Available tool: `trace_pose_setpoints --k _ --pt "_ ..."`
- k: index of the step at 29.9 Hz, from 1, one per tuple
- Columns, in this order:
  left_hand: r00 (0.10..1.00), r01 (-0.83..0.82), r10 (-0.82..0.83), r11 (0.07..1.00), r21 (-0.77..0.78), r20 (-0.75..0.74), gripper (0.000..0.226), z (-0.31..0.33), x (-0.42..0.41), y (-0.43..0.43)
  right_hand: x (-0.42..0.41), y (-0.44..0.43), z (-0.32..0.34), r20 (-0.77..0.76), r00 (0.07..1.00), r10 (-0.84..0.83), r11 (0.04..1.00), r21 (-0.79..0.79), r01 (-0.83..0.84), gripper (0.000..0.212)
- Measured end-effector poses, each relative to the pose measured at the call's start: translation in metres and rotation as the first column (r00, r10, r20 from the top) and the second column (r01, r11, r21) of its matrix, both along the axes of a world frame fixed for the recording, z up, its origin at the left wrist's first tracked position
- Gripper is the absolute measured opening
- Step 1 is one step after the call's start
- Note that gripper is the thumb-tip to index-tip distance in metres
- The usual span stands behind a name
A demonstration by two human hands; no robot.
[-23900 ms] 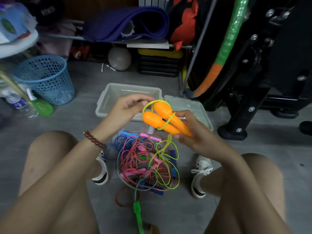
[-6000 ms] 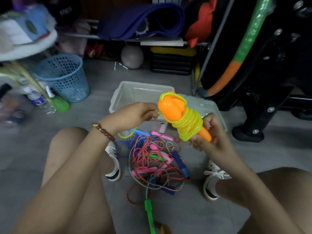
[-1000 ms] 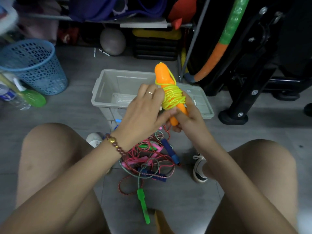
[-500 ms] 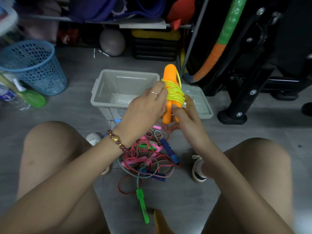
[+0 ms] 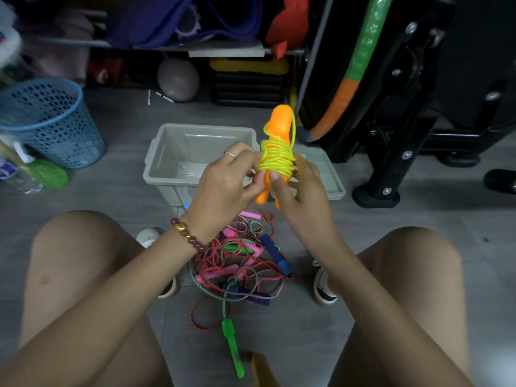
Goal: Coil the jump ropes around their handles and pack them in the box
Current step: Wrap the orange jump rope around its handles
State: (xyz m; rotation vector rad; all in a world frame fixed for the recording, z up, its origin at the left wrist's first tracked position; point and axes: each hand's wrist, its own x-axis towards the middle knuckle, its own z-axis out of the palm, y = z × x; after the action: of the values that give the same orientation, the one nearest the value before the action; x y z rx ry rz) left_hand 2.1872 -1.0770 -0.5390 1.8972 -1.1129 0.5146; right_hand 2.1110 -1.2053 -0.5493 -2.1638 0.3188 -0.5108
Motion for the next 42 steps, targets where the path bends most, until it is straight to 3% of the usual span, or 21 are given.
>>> trace_pose_setpoints --k 3,6,9,14,18,21,24,26,31,39,42 --pt "0.999 -0.038 0.039 0.999 -0.033 0.032 0.008 0.004 -0.002 0.000 -0.002 0.005 0.005 -0.037 0.999 -0.033 0.992 -0.121 0.028 0.081" --pt "0.996 -0.045 0.046 0.999 -0.022 0.078 0.006 0.007 -0.001 0.001 -0.009 0.010 0.013 -0.065 0.992 -0.109 0.947 -0.311 0.084 0.080" --pt "0.997 -0.032 0.032 0.999 -0.006 0.077 0.005 0.007 0.001 0.002 -0.014 0.010 0.019 -0.089 0.991 -0.097 0.928 -0.367 0.058 0.074" --pt "0.999 -0.017 0.015 0.999 0.037 0.044 0.007 0.007 0.000 0.001 -0.008 0.008 0.016 0.087 0.996 -0.002 0.994 -0.110 0.011 0.066" --pt "0.996 -0.036 0.031 0.998 0.060 0.079 0.007 0.009 -0.002 0.001 -0.010 0.008 0.019 0.175 0.983 0.061 0.991 -0.129 -0.038 0.034" --pt "0.996 -0.020 0.011 0.996 0.089 0.092 0.005 0.007 -0.005 0.002 -0.009 0.010 0.018 0.174 0.982 0.069 0.994 0.075 -0.083 0.012" --pt "0.997 0.005 -0.011 0.996 0.085 0.072 0.002 0.005 -0.005 0.002 -0.009 0.006 0.020 0.119 0.991 0.068 0.965 0.244 -0.095 0.010" --pt "0.998 0.021 -0.027 0.995 0.096 0.059 0.003 0.004 -0.005 0.002 -0.011 -0.001 0.024 0.061 0.995 0.082 0.967 0.236 -0.094 0.006" --pt "0.998 0.054 -0.057 0.988 0.142 0.018 0.004 0.001 -0.007 0.002 -0.018 -0.015 0.027 -0.083 0.995 0.058 0.997 -0.045 -0.062 0.020" --pt "0.995 0.081 -0.071 0.986 0.146 -0.070 0.004 -0.002 -0.012 0.002 -0.018 -0.005 0.022 -0.053 0.999 0.013 0.998 -0.055 -0.016 0.016" --pt "0.992 0.055 -0.036 0.986 0.161 -0.118 0.023 -0.002 -0.015 0.003 -0.017 0.001 0.014 -0.025 1.000 -0.010 0.998 -0.062 0.009 0.013"
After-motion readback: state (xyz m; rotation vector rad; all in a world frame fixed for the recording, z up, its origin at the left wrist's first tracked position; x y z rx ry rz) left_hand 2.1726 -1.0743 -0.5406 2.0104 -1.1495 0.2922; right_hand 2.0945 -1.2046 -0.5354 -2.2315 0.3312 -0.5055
